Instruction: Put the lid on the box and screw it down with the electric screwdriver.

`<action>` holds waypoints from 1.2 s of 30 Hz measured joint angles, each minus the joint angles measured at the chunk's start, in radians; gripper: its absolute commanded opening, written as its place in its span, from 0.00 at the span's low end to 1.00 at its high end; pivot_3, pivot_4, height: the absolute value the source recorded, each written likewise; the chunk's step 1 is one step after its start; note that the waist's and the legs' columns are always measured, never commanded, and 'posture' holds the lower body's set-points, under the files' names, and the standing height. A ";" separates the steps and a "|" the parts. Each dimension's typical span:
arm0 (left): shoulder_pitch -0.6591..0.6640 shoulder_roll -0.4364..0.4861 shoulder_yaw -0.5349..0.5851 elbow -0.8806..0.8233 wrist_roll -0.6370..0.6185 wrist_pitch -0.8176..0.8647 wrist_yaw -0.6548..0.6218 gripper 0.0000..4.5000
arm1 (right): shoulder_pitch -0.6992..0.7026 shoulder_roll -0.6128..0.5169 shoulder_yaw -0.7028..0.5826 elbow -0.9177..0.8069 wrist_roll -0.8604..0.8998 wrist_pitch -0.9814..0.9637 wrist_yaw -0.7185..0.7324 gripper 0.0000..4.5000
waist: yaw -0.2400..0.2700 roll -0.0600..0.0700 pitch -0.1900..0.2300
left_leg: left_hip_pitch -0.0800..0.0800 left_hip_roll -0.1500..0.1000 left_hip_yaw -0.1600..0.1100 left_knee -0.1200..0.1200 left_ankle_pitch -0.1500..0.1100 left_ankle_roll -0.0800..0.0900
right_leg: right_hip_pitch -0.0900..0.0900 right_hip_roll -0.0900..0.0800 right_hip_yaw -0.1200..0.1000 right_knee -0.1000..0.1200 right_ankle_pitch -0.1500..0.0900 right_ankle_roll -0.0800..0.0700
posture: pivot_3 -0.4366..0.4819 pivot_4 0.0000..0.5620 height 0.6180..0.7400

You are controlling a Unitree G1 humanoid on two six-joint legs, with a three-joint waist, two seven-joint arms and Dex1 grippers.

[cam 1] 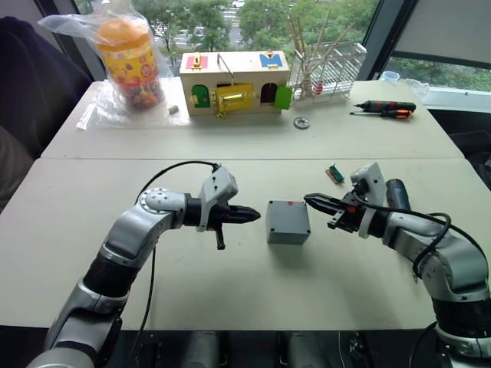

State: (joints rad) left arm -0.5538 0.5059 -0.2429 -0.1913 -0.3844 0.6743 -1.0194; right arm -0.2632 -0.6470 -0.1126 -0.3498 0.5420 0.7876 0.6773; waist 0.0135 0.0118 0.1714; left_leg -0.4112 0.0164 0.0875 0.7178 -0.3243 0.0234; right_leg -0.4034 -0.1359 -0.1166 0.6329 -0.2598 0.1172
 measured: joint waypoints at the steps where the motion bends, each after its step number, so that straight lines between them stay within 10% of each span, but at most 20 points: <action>1: 0.000 -0.001 0.000 0.000 0.000 0.000 0.000 0.00 | 0.000 0.000 0.003 0.000 -0.002 0.000 0.000 0.01 | 0.000 0.000 0.000 | 0.000 0.000 0.000 0.000 0.000 0.000 | 0.000 0.000 0.000 0.000 0.000 0.000 | 0.48 0.27 0.74; 9: 0.000 -0.007 -0.003 0.000 0.001 0.000 0.006 0.00 | 0.000 -0.001 0.019 0.001 -0.023 -0.012 0.012 0.06 | 0.000 0.000 0.000 | 0.000 0.000 0.000 0.000 0.000 0.000 | 0.000 0.000 0.000 0.000 0.000 0.000 | 0.48 0.27 0.74; 19: 0.000 -0.021 -0.010 0.000 0.000 -0.002 0.019 0.00 | -0.002 -0.056 0.005 0.003 -0.014 0.005 0.045 0.99 | 0.000 0.000 0.000 | 0.000 0.000 0.000 0.000 0.000 0.000 | 0.000 0.000 0.000 0.000 0.000 0.000 | 0.48 0.27 0.74; 27: -0.053 -0.082 -0.016 -0.038 -0.034 -0.007 0.013 0.00 | -0.142 -0.417 -0.197 0.180 0.057 0.177 0.119 0.99 | 0.011 0.000 0.000 | 0.000 0.000 0.000 0.000 -0.001 0.001 | 0.001 -0.001 0.000 -0.001 0.000 0.000 | 0.48 0.27 0.74; 31: -0.061 -0.122 -0.063 -0.086 -0.042 -0.020 -0.003 0.00 | -0.088 -0.675 -0.131 0.365 0.005 0.242 0.268 0.99 | 0.012 0.000 0.000 | 0.001 0.000 0.001 0.000 -0.001 0.002 | 0.001 -0.001 0.001 -0.001 0.000 0.000 | 0.48 0.27 0.74; 36: -0.062 -0.155 -0.127 -0.109 -0.035 -0.061 -0.002 0.00 | -0.141 -0.729 0.030 0.564 -0.030 0.312 0.392 0.99 | -0.007 0.001 0.000 | 0.002 0.001 0.004 0.000 -0.001 0.002 | 0.000 -0.001 0.004 0.000 0.000 0.000 | 0.48 0.27 0.74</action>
State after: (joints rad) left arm -0.6156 0.3505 -0.3703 -0.3006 -0.4191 0.6130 -1.0213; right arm -0.4047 -1.3760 -0.0826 0.2138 0.5118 1.0996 1.0695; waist 0.0063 0.0129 0.1712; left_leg -0.4091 0.0177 0.0910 0.7180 -0.3253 0.0253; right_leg -0.4032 -0.1371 -0.1128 0.6327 -0.2598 0.1171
